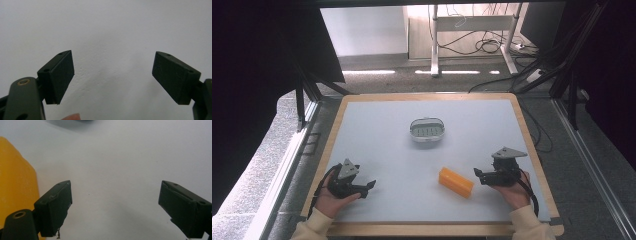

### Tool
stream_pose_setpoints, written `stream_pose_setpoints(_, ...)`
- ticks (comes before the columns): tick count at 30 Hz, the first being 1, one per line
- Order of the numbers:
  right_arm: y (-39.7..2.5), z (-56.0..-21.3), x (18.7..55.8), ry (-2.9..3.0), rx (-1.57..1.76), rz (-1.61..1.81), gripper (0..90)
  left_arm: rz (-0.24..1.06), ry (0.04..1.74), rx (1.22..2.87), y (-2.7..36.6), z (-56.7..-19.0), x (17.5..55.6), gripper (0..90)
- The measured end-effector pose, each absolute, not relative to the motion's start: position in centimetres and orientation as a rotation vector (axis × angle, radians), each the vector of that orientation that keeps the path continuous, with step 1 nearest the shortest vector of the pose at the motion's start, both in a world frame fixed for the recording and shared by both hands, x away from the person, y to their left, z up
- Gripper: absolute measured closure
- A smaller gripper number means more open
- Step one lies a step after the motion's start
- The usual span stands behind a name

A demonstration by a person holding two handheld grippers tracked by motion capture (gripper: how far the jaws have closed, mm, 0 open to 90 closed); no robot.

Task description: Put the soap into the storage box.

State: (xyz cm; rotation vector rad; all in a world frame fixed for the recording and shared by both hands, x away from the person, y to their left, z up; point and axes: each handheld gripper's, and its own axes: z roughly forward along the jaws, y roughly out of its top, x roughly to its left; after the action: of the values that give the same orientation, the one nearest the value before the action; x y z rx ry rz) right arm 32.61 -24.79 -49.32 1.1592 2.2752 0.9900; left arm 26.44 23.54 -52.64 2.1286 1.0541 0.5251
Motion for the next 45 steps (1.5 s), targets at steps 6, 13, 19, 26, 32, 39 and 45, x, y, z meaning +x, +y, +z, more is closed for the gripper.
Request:
stream_pose_setpoints(6, -24.4, -49.7, 32.7, 2.309, 1.146, 0.954, 12.2, 0.527, 1.057, 2.132, 23.7, -52.7, 26.4, 17.7)
stream_pose_setpoints(13, -24.3, -49.1, 32.2, 2.296, 1.118, 0.936, 14.3, 0.533, 1.050, 2.126, 23.9, -52.6, 26.1, 17.8)
stream_pose_setpoints(19, -24.1, -49.0, 32.3, 2.343, 1.085, 0.904, 17.7, 0.526, 1.062, 2.124, 24.1, -52.7, 25.8, 17.9)
stream_pose_setpoints(26, -24.3, -48.6, 32.1, 2.347, 1.079, 0.941, 17.7, 0.527, 1.065, 2.133, 23.9, -52.8, 25.9, 17.9)
stream_pose_setpoints(32, -24.3, -47.8, 32.1, 2.351, 1.071, 0.955, 17.5, 0.531, 1.080, 2.134, 24.0, -52.9, 26.0, 17.9)
stream_pose_setpoints(39, -23.4, -46.6, 32.2, 2.390, 1.018, 0.949, 18.1, 0.533, 1.076, 2.138, 24.0, -52.9, 26.0, 17.9)
stream_pose_setpoints(45, -22.7, -45.4, 32.0, 2.385, 0.989, 0.940, 21.1, 0.532, 1.080, 2.134, 24.0, -52.9, 26.1, 17.9)
